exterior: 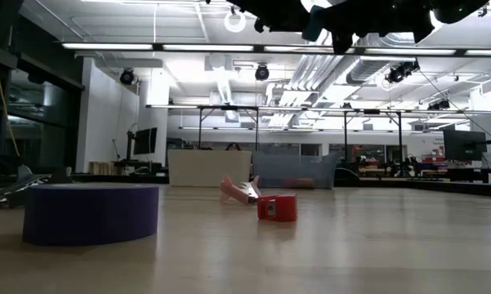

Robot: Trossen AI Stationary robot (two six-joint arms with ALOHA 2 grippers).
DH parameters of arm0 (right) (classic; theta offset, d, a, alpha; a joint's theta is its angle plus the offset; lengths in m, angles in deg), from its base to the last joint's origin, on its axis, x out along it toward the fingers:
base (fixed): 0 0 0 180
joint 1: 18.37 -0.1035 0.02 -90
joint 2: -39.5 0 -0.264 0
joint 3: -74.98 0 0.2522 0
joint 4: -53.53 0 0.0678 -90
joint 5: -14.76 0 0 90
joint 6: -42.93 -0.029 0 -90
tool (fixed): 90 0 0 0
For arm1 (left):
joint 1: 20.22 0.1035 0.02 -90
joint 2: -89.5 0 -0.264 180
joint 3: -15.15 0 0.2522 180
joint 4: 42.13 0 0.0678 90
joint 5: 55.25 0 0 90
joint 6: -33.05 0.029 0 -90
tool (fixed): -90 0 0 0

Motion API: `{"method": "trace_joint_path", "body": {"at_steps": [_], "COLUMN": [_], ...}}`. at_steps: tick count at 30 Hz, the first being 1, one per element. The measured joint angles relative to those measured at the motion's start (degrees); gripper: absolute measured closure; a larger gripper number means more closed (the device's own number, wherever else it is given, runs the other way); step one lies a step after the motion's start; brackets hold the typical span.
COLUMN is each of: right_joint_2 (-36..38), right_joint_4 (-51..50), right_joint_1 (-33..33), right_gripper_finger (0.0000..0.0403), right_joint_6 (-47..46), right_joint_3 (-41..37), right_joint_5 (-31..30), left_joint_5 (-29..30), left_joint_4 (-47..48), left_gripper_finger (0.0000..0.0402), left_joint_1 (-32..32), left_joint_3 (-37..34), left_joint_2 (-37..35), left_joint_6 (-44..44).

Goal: Pick and place Stapler, Stapler remover, tape
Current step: Put the light blue tape into the yellow bin

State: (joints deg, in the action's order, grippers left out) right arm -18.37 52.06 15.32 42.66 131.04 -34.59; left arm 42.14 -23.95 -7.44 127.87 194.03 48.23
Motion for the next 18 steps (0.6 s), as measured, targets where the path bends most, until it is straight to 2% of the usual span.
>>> {"method": "trace_joint_path", "body": {"at_steps": [6, 15, 18], "right_joint_2": [0.0, 0.2, 0.2], "right_joint_4": [-2.5, -8.3, -16.7], "right_joint_1": [0.0, 2.3, 3.3], "right_gripper_finger": [0.0370, 0.0370, 0.0370], "right_joint_6": [0.1, 0.1, 1.4], "right_joint_3": [0.0, 0.0, 2.2], "right_joint_5": [-1.4, -2.7, -3.2], "left_joint_5": [-0.9, 2.0, 3.5], "left_joint_4": [5.3, 22.7, 27.5], "left_gripper_finger": [0.0173, 0.0169, 0.0169], "left_joint_1": [0.0, 0.0, 0.0], "left_joint_3": [0.0, 0.0, 0.1], "left_joint_2": [-1.2, -5.1, -5.7], "left_joint_6": [1.2, 0.4, -1.7]}}
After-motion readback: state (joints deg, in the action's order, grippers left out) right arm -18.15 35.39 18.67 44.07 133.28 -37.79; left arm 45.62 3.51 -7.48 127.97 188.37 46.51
